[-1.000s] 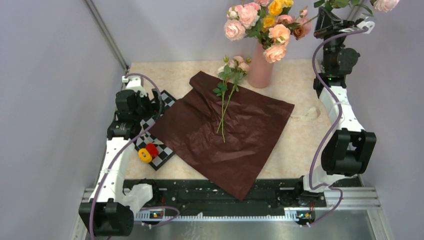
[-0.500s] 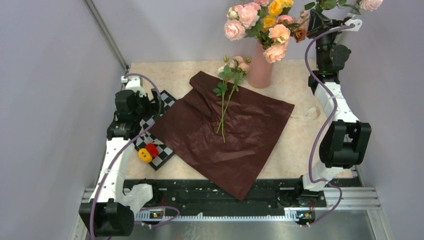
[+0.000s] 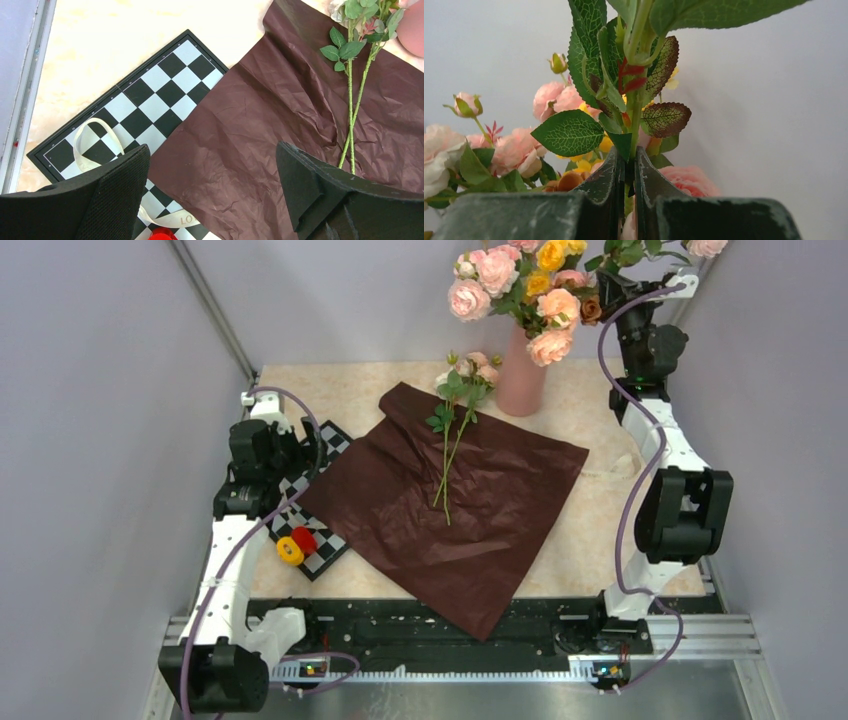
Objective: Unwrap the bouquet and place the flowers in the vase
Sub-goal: Insert the fake flower into the vase.
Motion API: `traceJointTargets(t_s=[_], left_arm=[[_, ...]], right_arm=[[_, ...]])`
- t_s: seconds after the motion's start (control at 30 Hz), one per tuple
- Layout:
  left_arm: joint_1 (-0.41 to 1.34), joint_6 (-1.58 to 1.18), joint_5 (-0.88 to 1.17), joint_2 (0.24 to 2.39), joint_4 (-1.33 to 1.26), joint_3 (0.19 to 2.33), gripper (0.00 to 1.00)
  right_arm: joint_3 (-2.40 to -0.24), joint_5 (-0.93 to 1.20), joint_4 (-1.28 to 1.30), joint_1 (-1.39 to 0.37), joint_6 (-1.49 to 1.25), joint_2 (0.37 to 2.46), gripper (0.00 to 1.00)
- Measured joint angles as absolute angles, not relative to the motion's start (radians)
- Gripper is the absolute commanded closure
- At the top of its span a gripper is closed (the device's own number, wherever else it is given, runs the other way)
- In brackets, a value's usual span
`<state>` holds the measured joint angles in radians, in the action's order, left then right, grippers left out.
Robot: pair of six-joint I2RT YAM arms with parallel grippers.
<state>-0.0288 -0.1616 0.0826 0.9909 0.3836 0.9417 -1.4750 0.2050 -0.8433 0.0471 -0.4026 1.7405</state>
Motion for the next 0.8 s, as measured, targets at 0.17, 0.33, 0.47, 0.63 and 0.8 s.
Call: traceJointTargets(t_s=[0.17,0.33,0.47,0.63,0.8], left_arm=[[-0.032,-0.162,0.084,0.991,0.382,0.942,0.01],[-0.033,-0.162,0.086,0.991,0.382,0.942,0.01],[-0.034,-0.162,0.089,0.991,0.382,0.942,0.01],[-0.035,-0.162,0.091,0.991,0.382,0.942,0.01],[-0.036,-0.162,0.095,0.991,0.382,0.942,0.01]], right_arm=[[-1.476,0.262,-0.821,0.036,-0.384,1.759,1.0],[-1.502,0.307,-0.795,0.033,-0.367,1.781,1.0],[-1.529,0.332,-0.774,0.033,-0.355,1.797,1.0],[-1.554,0.356,-0.749,0.029,-0.335,1.823,1.0],[-1.554,0.366,-0.739,0.024,-0.321,1.827,1.0]])
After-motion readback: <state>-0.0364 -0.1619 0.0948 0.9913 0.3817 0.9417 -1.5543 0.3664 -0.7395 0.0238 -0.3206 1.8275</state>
